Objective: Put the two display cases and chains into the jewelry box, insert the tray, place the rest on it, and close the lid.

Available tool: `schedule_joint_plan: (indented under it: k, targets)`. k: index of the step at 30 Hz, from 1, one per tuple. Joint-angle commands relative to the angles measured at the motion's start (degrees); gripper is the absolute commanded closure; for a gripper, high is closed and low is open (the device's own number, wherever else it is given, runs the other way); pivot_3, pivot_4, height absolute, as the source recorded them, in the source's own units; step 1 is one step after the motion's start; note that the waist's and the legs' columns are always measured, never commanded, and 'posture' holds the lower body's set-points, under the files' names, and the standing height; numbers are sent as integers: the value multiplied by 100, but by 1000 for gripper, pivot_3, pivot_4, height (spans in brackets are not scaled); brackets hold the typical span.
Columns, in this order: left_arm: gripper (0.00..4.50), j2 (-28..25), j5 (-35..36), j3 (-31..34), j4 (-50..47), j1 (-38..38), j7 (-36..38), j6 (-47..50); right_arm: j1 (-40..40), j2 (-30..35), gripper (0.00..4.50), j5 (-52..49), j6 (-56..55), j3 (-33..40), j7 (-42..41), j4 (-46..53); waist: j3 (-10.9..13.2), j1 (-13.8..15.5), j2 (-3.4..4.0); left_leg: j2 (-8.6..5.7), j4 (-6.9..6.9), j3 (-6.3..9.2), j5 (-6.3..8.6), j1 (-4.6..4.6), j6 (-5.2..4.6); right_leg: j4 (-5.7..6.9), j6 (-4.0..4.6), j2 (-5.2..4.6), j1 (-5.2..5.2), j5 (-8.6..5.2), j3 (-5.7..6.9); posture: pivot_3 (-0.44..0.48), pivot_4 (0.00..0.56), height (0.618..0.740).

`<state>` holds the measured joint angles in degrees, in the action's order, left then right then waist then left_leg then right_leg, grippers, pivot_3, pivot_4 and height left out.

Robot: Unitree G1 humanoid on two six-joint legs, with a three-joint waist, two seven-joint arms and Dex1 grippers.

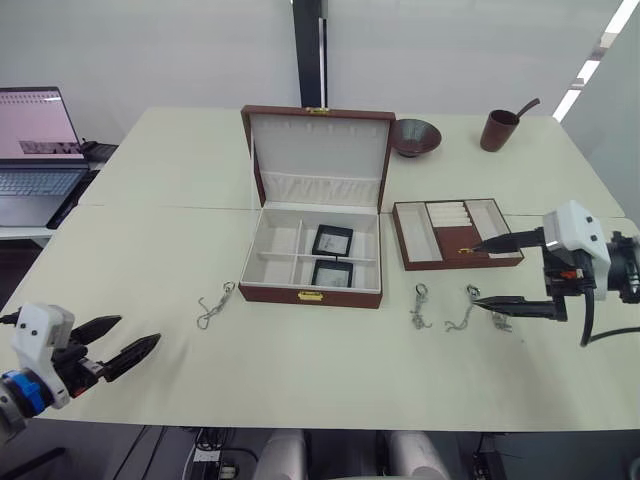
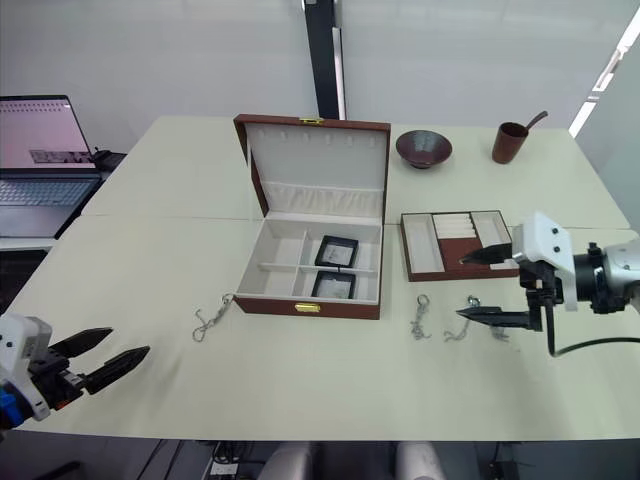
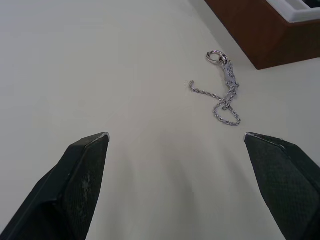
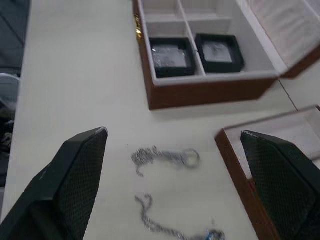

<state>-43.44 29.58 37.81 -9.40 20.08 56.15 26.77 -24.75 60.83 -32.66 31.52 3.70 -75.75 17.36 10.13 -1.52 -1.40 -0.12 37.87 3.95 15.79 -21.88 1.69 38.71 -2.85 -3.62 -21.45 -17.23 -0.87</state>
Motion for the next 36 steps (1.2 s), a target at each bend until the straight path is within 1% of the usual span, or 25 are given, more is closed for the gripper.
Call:
schedule_joint_plan:
  k: [1,3,6,7,8,11,14,17,21,26,29,31,34,36]
  targets:
    - [21,-11,170,-11,-381,-23,-81,65,-748,-318,0,-231,338,-457,-66,189,0,9,0,0,0,3,0,-1,0,-2,0,-1,1,0,1,0,150,733]
    - [21,19,198,-94,-495,-64,-149,100,-1202,-642,0,-197,404,-770,-46,183,1,2,1,-1,0,3,1,-1,1,-1,0,-15,-2,0,3,0,150,733]
    - [21,51,191,-235,-569,-111,-207,116,-1581,-993,0,-17,428,-1096,78,152,1,-3,1,0,-1,3,1,0,2,1,0,-15,-5,0,4,0,150,733]
    - [404,47,172,-305,-576,-142,-223,112,-1666,-1097,0,12,446,-1176,123,153,1,-1,1,0,-1,3,1,-1,2,1,0,-15,-5,0,5,0,150,733]
    - [543,46,147,-361,-580,-170,-253,109,-1719,-1168,0,28,469,-1226,156,157,1,5,1,-2,-1,4,1,-1,3,1,0,-15,-5,0,6,0,150,733]
    - [1425,69,85,-573,-542,-412,-463,154,-1765,-1296,0,75,482,-1319,216,203,1,22,1,-9,0,7,1,-5,3,1,0,-15,-7,0,9,0,150,733]
    - [1425,77,-13,-813,-451,-671,-647,165,-1734,-1366,0,61,502,-1336,271,269,1,26,1,-14,1,9,1,-5,3,2,0,-14,-6,0,11,0,150,733]
    - [1425,73,-256,-1206,-328,-1014,-906,181,-1658,-1402,0,56,528,-1333,344,361,1,16,1,-15,0,9,1,-4,3,6,0,-12,-8,0,10,0,150,733]
    - [1425,132,-394,-1669,-230,-1409,-1179,411,-1587,-1376,0,154,438,-1378,323,351,1,3,1,-15,0,9,1,-5,3,10,0,-4,-11,0,8,0,150,733]
    - [1425,29,-769,-2219,13,-1591,-1187,353,-1546,-1428,0,210,438,-1385,340,372,1,-8,1,-14,-1,9,1,-5,2,14,0,2,-18,0,5,0,150,733]
    - [1425,46,-945,-2373,141,-1681,-1354,420,-1511,-1446,0,236,423,-1399,340,401,1,-9,2,-12,0,10,1,-6,2,16,0,5,-21,0,4,0,150,733]
    - [1425,50,-1034,-2482,284,-1714,-1322,379,-1505,-1451,0,246,414,-1405,330,406,1,-9,2,-12,0,9,1,-5,2,16,0,4,-21,0,2,0,150,733]
    - [1978,42,-1081,-2605,384,-1701,-1243,428,-1503,-1455,0,246,420,-1404,331,420,-2,-4,6,-14,0,10,1,-5,2,16,0,3,-20,0,3,0,150,733]
    - [2463,29,-1112,-2631,420,-1676,-1242,473,-1499,-1455,0,246,420,-1405,331,427,-3,-5,8,-14,-1,9,1,-4,2,16,0,2,-20,0,2,0,150,733]
